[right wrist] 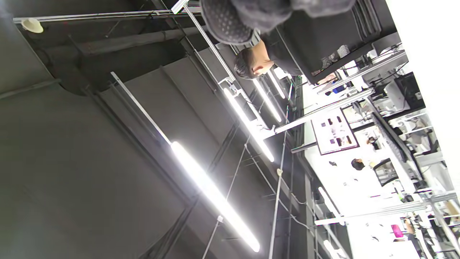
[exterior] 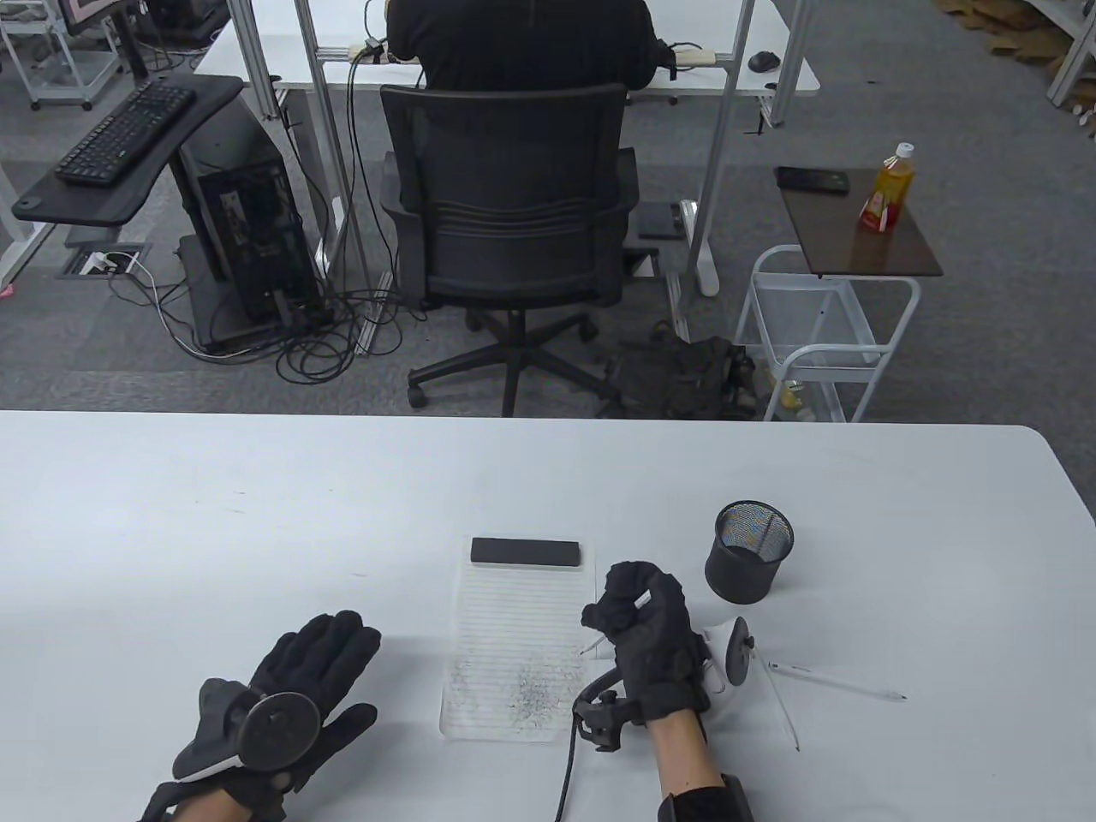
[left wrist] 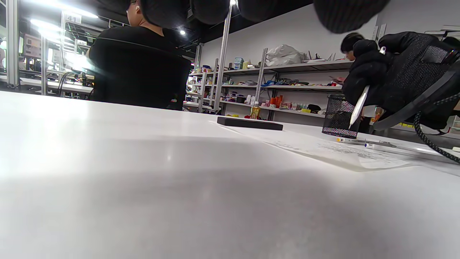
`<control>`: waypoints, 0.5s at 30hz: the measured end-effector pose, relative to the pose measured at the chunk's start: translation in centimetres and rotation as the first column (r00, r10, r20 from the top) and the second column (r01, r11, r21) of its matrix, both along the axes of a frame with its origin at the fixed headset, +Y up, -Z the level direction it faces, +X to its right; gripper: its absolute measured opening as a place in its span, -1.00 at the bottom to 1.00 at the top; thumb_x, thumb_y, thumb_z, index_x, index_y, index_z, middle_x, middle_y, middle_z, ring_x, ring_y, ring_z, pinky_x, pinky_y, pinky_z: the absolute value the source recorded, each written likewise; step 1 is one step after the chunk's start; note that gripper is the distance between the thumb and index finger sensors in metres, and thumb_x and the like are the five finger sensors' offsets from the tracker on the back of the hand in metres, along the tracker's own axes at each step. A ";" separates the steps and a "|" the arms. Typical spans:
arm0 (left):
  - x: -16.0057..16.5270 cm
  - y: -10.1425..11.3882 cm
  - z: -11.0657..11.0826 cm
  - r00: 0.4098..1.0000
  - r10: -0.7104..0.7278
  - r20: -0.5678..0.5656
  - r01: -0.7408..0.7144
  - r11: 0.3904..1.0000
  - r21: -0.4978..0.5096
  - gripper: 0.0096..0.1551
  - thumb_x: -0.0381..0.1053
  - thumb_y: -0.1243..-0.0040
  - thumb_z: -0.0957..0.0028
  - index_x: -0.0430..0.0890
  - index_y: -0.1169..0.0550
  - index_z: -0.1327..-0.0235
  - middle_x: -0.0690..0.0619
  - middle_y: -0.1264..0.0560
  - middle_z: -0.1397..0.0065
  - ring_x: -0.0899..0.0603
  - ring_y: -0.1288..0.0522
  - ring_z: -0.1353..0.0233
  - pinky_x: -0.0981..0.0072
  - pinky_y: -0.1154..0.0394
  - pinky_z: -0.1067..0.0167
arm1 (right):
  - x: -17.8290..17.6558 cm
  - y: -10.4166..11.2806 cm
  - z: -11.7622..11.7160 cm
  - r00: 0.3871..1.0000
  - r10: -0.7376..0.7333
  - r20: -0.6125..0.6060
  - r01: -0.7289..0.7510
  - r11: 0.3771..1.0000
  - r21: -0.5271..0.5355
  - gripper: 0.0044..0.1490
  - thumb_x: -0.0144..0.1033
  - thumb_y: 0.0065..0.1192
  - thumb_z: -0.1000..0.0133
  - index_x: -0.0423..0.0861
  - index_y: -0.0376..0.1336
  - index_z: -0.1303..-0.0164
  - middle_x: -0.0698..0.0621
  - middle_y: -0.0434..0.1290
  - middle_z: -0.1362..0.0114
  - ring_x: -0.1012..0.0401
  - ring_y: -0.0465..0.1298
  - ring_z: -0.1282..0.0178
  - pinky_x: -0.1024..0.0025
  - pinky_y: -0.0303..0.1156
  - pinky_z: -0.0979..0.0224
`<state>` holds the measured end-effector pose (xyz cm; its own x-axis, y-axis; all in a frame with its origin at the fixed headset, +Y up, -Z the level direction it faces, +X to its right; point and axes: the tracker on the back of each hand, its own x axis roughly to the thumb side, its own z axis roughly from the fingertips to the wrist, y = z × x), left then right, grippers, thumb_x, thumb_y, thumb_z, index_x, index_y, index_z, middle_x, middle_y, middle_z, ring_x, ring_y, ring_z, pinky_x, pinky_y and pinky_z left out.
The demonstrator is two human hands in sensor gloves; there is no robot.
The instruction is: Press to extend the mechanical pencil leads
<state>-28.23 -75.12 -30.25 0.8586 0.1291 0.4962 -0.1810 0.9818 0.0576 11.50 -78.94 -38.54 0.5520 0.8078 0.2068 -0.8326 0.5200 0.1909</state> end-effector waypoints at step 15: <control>0.1 -0.1 0.0 1.000 -0.002 0.000 0.002 1.000 -0.005 -0.03 0.37 -0.09 0.01 0.05 -0.17 -0.66 -0.13 -0.14 -0.73 -0.41 -0.22 -0.67 -0.33 -0.21 -0.48 | 0.1 -0.5 0.1 0.994 0.097 0.050 -0.097 0.995 -0.015 -0.33 0.03 -0.08 -0.29 -0.30 0.37 -0.14 -0.08 0.49 0.17 -0.06 0.49 0.25 -0.33 0.40 -0.12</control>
